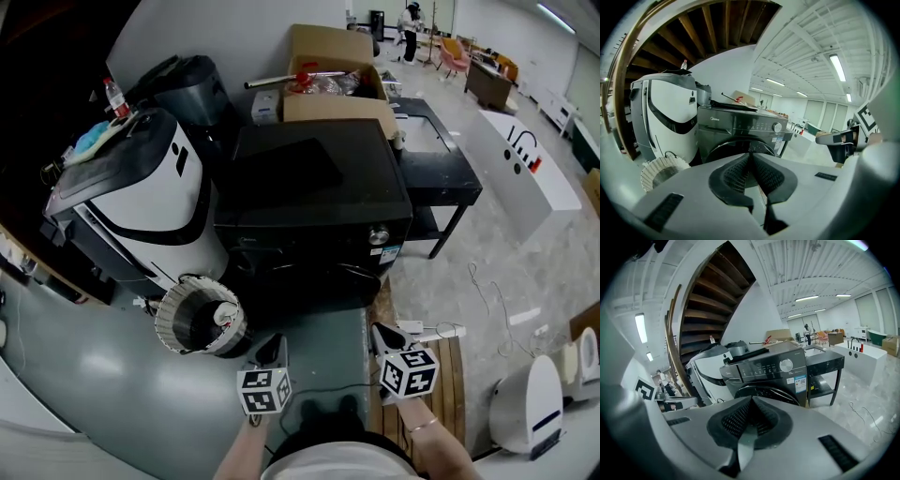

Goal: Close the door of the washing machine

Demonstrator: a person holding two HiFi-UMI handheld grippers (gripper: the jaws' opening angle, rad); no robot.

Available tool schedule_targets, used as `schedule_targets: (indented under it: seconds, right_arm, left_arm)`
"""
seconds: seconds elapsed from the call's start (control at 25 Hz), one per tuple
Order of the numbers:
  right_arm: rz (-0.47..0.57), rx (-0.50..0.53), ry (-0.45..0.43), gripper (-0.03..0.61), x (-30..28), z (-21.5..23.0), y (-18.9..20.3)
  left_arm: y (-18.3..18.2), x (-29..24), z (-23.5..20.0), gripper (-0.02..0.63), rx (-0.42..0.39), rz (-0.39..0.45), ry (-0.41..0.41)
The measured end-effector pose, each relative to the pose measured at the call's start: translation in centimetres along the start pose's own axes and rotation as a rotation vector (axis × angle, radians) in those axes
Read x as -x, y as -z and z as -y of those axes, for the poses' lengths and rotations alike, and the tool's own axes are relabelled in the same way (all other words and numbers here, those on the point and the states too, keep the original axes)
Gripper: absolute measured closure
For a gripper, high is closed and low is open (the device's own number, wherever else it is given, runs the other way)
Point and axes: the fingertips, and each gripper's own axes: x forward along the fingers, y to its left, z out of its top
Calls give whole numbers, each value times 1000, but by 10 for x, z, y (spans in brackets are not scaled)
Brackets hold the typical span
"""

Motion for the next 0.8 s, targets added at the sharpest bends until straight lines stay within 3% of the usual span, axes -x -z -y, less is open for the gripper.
schedule_targets:
  seconds: [0.8]
  right_arm:
    - [-40, 54, -35, 572, -17, -68, 14]
  left_arm:
    - [7, 41, -63, 577, 42, 15, -36]
